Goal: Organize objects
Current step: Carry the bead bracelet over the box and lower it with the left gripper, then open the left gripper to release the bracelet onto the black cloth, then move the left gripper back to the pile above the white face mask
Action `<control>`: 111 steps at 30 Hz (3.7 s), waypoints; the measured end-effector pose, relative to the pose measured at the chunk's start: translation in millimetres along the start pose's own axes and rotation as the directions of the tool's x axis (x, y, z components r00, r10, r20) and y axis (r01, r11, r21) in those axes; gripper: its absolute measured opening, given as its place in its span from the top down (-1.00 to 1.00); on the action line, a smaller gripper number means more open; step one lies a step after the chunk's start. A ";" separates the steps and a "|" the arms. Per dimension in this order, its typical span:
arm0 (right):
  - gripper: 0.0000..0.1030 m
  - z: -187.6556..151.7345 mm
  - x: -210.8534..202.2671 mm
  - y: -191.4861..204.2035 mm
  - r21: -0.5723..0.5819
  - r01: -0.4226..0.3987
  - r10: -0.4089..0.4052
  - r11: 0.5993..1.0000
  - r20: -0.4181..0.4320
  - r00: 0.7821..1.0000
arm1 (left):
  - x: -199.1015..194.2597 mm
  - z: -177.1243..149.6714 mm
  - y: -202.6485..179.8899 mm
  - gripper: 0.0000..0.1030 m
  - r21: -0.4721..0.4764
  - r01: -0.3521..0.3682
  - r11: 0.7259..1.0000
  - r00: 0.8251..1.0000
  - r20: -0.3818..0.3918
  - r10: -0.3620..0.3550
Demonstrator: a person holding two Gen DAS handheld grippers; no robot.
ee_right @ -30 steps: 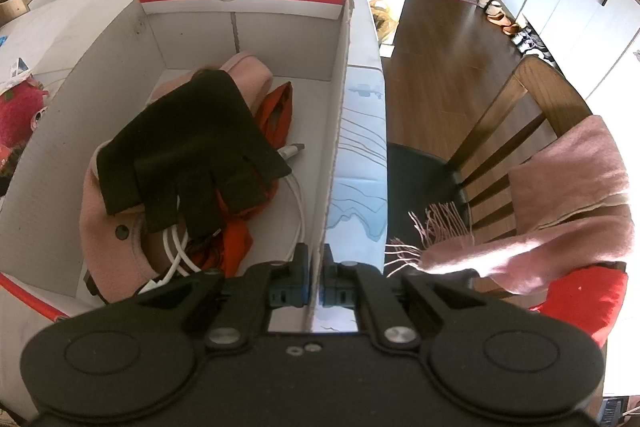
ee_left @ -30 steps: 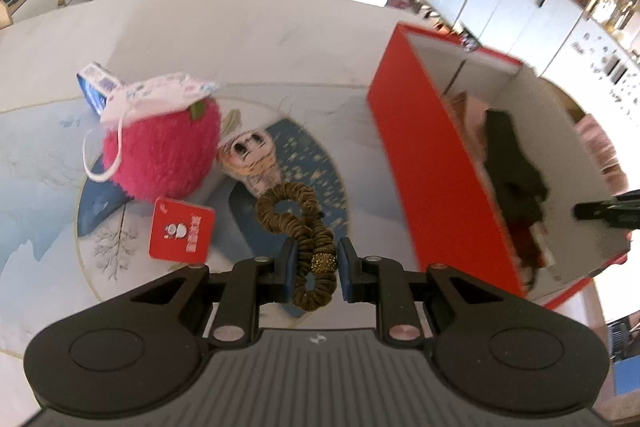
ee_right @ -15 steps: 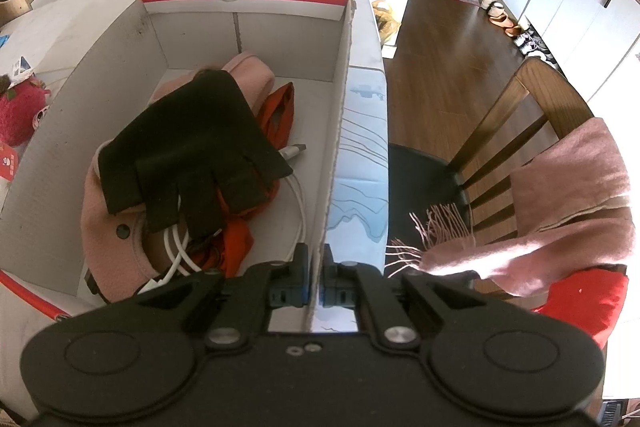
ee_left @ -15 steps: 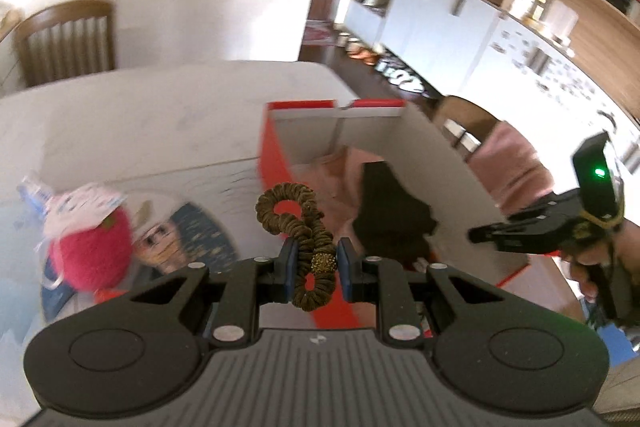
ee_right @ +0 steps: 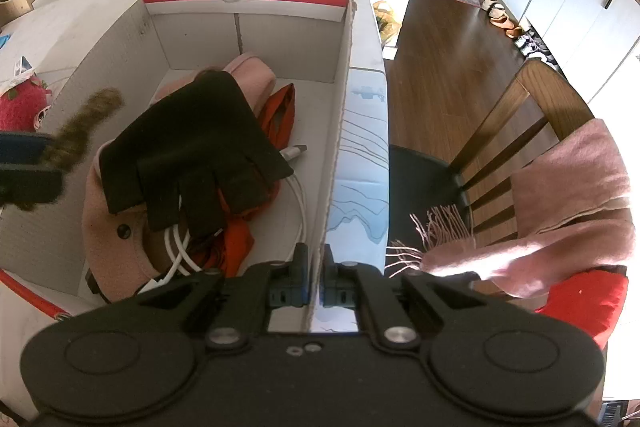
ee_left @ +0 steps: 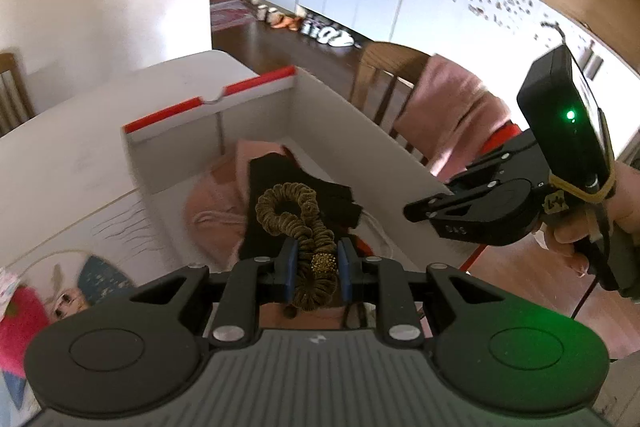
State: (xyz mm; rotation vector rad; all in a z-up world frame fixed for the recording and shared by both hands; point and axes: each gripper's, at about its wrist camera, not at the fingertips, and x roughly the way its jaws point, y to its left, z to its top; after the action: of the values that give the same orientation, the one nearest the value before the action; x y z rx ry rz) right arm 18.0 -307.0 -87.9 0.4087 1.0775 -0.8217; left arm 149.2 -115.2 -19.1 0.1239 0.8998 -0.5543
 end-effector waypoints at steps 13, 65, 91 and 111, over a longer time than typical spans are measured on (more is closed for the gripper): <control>0.92 0.6 0.4 0.5 0.005 -0.003 0.003 1.000 -0.003 1.000 | 53.8 11.9 -19.6 0.61 0.079 0.014 0.997 0.996 -0.094 -0.006; 0.90 3.5 -2.9 3.5 0.054 0.057 -0.056 0.997 -0.024 0.998 | -28.0 -18.8 40.8 -0.37 -0.109 0.036 0.993 0.999 0.022 -0.034; 0.83 3.7 -1.9 3.7 0.058 0.064 -0.062 0.996 -0.032 0.998 | -82.0 -58.9 201.3 -1.00 -0.327 -0.279 0.903 0.957 -0.010 0.291; 0.82 6.9 9.5 3.4 0.072 0.072 -0.068 0.995 -0.061 0.996 | -17.5 -66.1 259.3 -0.99 -0.307 -0.389 0.868 0.921 -0.161 0.356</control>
State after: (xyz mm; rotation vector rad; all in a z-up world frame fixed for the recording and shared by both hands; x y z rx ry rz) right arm 27.0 -313.0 -93.7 0.4617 1.1237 -0.9184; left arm 225.0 134.9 -79.3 0.0151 1.0243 -0.0280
